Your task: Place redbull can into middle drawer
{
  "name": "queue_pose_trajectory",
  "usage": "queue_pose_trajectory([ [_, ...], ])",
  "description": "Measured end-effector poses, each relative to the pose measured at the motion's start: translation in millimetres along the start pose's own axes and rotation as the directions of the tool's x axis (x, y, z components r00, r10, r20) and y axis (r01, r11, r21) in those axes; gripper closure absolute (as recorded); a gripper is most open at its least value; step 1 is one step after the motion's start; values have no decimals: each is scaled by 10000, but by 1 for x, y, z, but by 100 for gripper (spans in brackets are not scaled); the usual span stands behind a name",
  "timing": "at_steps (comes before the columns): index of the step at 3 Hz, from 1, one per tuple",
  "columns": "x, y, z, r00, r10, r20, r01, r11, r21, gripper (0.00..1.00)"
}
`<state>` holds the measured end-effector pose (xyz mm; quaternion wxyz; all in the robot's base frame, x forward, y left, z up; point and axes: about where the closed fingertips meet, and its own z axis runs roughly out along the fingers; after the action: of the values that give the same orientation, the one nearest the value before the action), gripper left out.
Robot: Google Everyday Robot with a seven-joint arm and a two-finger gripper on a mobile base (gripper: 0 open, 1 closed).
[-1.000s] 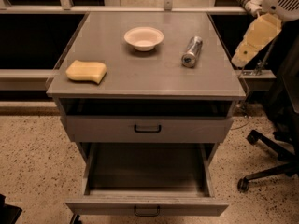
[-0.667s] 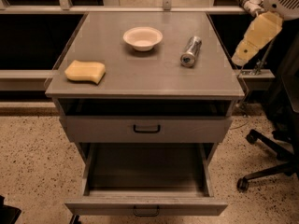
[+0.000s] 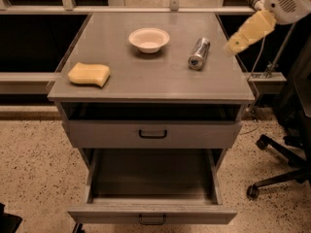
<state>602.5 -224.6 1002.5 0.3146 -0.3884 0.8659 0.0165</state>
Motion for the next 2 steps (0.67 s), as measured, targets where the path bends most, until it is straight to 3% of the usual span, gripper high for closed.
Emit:
queue_pose_trajectory([
  [1, -35, -17, 47, 9738, 1953, 1162, -1881, 9796, -708, 0],
  [2, -36, -18, 53, 9668, 2279, 1159, -2195, 9722, -810, 0],
])
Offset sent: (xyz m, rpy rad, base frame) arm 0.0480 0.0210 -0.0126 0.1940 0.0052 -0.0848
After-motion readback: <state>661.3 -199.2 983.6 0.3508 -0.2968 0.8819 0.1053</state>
